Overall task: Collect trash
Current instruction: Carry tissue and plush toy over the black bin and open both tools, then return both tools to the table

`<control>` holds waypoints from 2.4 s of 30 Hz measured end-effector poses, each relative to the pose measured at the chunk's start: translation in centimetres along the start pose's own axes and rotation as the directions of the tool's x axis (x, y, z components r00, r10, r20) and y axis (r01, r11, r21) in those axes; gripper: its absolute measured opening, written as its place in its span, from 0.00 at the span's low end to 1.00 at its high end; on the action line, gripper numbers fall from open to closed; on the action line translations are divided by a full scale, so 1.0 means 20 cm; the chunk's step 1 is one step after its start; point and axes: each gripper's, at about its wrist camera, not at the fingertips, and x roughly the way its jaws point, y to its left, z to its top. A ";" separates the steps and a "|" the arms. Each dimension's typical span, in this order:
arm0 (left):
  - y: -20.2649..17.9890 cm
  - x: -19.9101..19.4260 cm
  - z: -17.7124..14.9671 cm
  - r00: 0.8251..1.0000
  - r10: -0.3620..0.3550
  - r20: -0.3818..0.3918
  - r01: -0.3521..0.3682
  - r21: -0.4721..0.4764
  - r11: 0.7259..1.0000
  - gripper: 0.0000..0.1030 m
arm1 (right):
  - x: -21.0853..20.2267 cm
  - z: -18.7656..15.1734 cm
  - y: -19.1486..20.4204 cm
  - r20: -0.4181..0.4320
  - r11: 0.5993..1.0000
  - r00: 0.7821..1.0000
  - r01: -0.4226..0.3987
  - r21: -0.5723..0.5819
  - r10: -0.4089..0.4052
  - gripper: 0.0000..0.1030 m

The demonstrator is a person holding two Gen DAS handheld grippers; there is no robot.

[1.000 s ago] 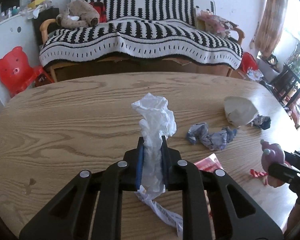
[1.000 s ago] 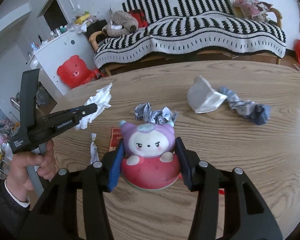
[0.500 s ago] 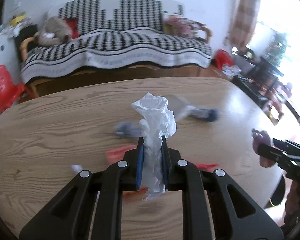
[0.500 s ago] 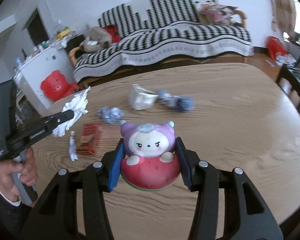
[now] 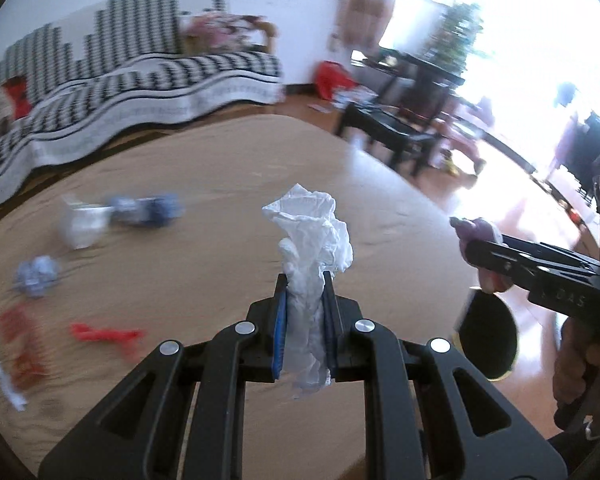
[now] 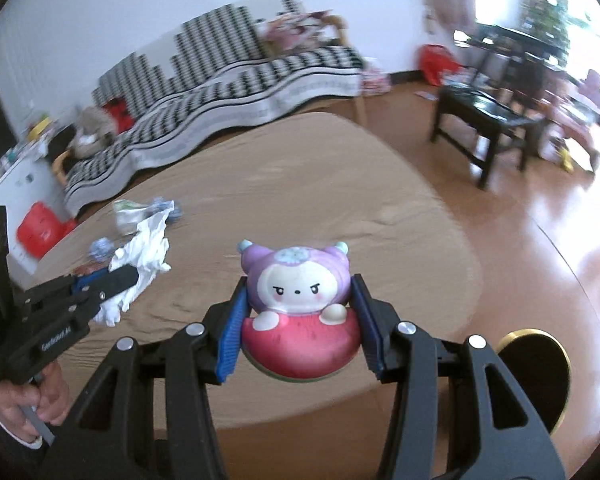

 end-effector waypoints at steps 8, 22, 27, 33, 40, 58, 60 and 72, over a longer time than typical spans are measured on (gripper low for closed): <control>-0.56 0.28 -0.05 0.985 -0.156 -0.071 0.163 0.117 0.980 0.15 | -0.22 -0.19 -0.63 -0.002 0.973 0.989 0.148 0.174 -0.150 0.48; -1.28 0.71 -0.32 0.895 -0.351 -0.274 0.407 0.183 0.895 0.15 | -0.40 -0.61 -1.43 -0.208 0.829 0.937 0.347 0.439 -0.282 0.48; -1.37 0.81 -0.37 0.878 -0.357 -0.320 0.429 0.193 0.882 0.15 | -0.42 -0.67 -1.50 -0.231 0.816 0.931 0.361 0.453 -0.283 0.48; -1.42 0.84 -0.38 0.870 -0.360 -0.336 0.440 0.202 0.875 0.15 | -0.41 -0.67 -1.52 -0.243 0.808 0.928 0.366 0.462 -0.281 0.48; -1.45 0.88 -0.39 0.869 -0.352 -0.347 0.436 0.202 0.877 0.15 | -0.39 -0.65 -1.53 -0.246 0.806 0.928 0.366 0.465 -0.280 0.48; -1.50 0.93 -0.41 0.879 -0.344 -0.330 0.422 0.205 0.883 0.68 | -0.42 -0.62 -1.54 -0.212 0.799 0.933 0.358 0.483 -0.290 0.71; -1.50 0.92 -0.41 0.882 -0.343 -0.324 0.419 0.207 0.884 0.69 | -0.43 -0.62 -1.53 -0.209 0.798 0.933 0.359 0.483 -0.293 0.71; -1.37 0.79 -0.34 0.914 -0.297 -0.277 0.363 0.225 0.904 0.84 | -0.41 -0.52 -1.37 -0.180 0.822 0.933 0.360 0.441 -0.312 0.83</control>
